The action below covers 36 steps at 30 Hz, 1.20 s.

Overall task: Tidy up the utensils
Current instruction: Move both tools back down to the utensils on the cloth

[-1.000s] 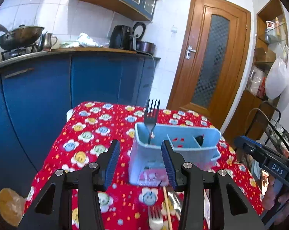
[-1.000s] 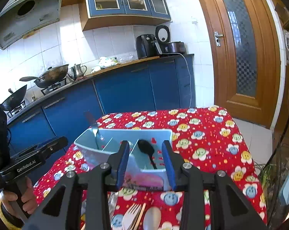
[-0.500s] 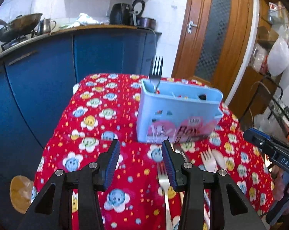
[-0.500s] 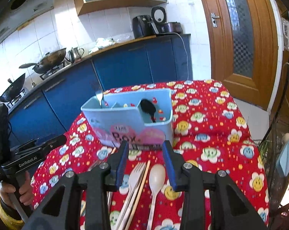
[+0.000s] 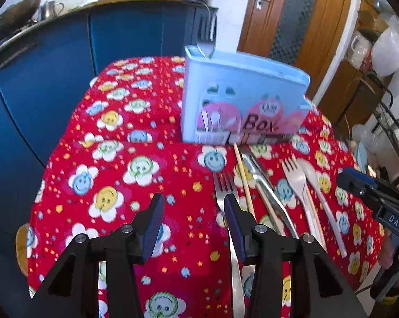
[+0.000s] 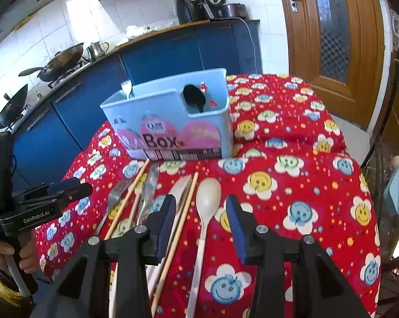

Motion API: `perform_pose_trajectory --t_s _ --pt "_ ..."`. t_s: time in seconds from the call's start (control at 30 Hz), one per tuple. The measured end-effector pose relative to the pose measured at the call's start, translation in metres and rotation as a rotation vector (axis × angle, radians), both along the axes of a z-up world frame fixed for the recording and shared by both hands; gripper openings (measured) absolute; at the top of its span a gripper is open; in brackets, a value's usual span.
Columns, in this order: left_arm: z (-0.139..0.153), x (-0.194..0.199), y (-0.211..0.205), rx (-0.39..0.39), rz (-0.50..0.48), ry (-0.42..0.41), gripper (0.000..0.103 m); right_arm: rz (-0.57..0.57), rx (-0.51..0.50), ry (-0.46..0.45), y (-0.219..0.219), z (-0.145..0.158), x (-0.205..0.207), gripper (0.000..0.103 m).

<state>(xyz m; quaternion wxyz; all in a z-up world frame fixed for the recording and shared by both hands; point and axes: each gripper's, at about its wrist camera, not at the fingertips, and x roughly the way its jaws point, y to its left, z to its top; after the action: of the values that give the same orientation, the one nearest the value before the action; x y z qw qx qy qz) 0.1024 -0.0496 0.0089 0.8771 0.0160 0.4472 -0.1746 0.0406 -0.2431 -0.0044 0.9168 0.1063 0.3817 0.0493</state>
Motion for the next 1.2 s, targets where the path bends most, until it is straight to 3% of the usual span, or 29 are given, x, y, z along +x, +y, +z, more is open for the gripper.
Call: perform_pose_trajectory --t_s 0.23,0.6,1.1,1.2 --pt "-0.017 -0.002 -0.009 0.029 -0.056 0.11 0.048 -0.003 0.007 0.036 -0.003 -0.009 -0.005 0.043" --pt "-0.021 0.006 -0.018 0.07 -0.098 0.186 0.048 -0.001 0.02 0.058 -0.005 -0.016 -0.01 0.044" --pt "-0.024 0.023 -0.044 0.175 -0.172 0.261 0.037 -0.009 0.049 0.074 -0.014 -0.024 -0.013 0.044" --pt "-0.024 0.026 -0.047 0.189 -0.179 0.261 0.03 -0.009 0.049 0.073 -0.015 -0.025 -0.013 0.044"
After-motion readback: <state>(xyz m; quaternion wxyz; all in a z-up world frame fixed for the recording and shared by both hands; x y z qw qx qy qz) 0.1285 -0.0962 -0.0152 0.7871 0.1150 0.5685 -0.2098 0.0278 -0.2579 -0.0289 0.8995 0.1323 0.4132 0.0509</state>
